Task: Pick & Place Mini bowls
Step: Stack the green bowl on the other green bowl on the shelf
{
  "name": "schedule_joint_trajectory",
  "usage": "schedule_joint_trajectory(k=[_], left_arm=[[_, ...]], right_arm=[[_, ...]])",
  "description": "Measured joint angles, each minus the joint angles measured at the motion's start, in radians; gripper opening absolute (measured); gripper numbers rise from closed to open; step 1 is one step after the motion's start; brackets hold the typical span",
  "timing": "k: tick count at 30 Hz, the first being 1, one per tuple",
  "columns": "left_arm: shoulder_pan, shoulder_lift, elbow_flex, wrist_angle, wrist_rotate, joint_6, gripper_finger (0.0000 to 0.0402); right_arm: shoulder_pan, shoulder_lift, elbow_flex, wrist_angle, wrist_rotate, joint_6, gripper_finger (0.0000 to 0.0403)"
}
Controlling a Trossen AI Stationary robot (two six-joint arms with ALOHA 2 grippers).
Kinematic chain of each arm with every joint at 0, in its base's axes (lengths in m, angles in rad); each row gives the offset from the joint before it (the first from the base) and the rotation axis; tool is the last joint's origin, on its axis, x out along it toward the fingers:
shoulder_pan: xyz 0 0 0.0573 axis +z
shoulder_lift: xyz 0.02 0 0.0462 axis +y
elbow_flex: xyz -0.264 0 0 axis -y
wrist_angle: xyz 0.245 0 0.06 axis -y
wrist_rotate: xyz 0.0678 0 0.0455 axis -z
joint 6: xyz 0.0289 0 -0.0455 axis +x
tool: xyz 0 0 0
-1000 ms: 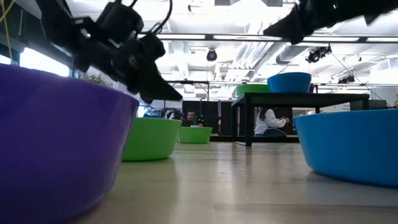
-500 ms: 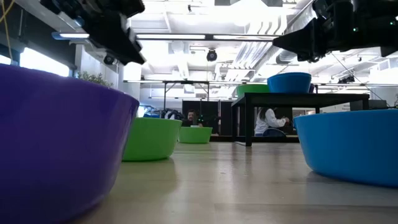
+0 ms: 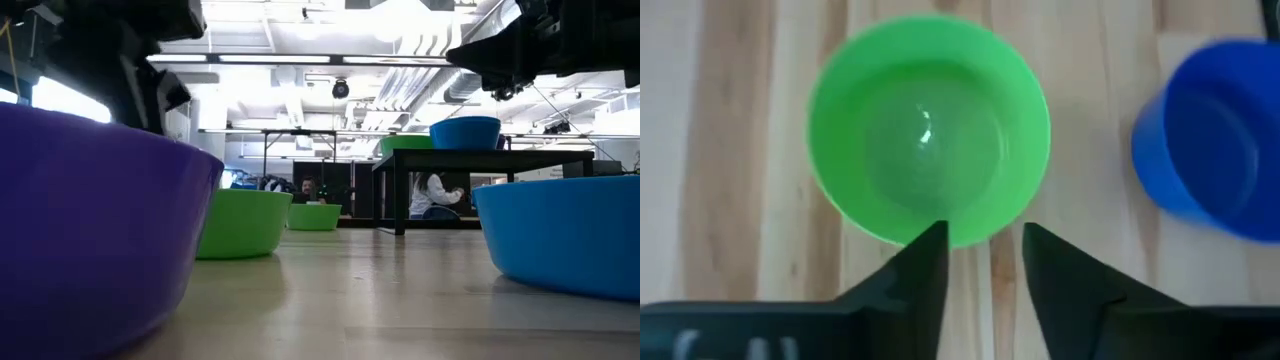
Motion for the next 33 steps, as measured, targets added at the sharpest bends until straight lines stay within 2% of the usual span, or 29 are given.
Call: schedule_joint_trajectory(k=[5,9,15,26,31,33], left_arm=[[-0.039,0.1,0.03,0.001,-0.036,0.052,0.0161],[-0.046,0.175,0.076,0.01,-0.103,0.109,0.0161],[-0.044,0.26,0.107,0.01,-0.072,0.168,0.0147],[-0.043,0.272,0.127,-0.036,-0.058,0.152,0.0135],[0.008,0.272,0.213,-0.181,-0.053,0.047,0.0135],[0.045,0.269,0.222,-0.178,-0.038,0.004,0.0135]], right_arm=[[0.001,0.0,0.0,-0.001,0.0,-0.005,0.0001],[0.001,0.0,0.0,-0.009,0.0,-0.021,0.0002],[0.0,0.0,0.0,-0.02,0.0,-0.021,0.0002],[0.0,0.0,0.0,-0.02,0.0,-0.022,0.0001],[0.0,0.0,0.0,-0.019,0.0,-0.021,0.0003],[0.0,0.0,0.0,-0.018,0.0,-0.021,0.0002]])
